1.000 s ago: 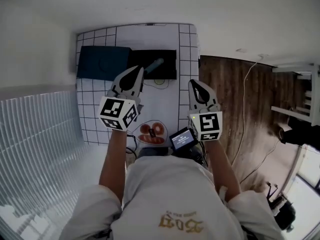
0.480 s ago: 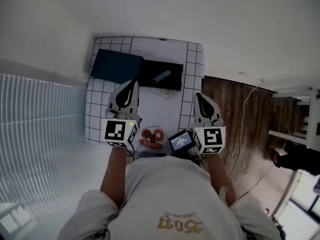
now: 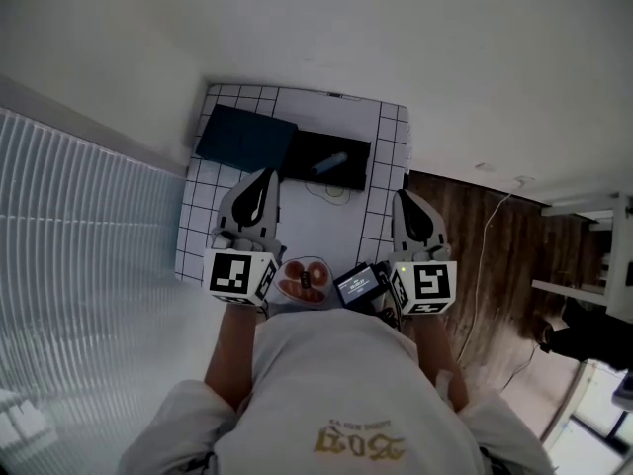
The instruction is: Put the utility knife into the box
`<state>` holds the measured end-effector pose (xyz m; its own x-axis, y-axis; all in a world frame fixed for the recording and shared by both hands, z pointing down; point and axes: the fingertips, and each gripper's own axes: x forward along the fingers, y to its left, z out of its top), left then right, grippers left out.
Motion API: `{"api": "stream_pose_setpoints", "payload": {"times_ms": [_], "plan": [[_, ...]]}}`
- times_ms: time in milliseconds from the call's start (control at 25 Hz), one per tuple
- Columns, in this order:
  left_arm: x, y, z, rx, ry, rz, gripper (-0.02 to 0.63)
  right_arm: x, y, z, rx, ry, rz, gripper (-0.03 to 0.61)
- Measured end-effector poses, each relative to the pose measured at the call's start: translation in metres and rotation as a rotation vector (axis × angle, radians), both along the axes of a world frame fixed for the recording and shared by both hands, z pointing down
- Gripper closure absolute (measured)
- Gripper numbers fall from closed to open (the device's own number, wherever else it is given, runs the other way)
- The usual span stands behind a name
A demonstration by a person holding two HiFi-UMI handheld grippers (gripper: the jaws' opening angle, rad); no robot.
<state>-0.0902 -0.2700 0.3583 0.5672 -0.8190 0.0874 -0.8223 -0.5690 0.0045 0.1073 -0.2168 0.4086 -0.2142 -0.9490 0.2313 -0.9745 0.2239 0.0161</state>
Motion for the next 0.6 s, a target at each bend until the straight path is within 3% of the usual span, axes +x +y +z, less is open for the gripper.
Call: {"api": "stream_pose_setpoints", "payload": {"times_ms": [600], "plan": [[0.007,-0.004,0.002,-0.001,-0.018,0.025,0.606,0.011,0.005,-0.007,0.011,-0.010,0.041,0.572]]}}
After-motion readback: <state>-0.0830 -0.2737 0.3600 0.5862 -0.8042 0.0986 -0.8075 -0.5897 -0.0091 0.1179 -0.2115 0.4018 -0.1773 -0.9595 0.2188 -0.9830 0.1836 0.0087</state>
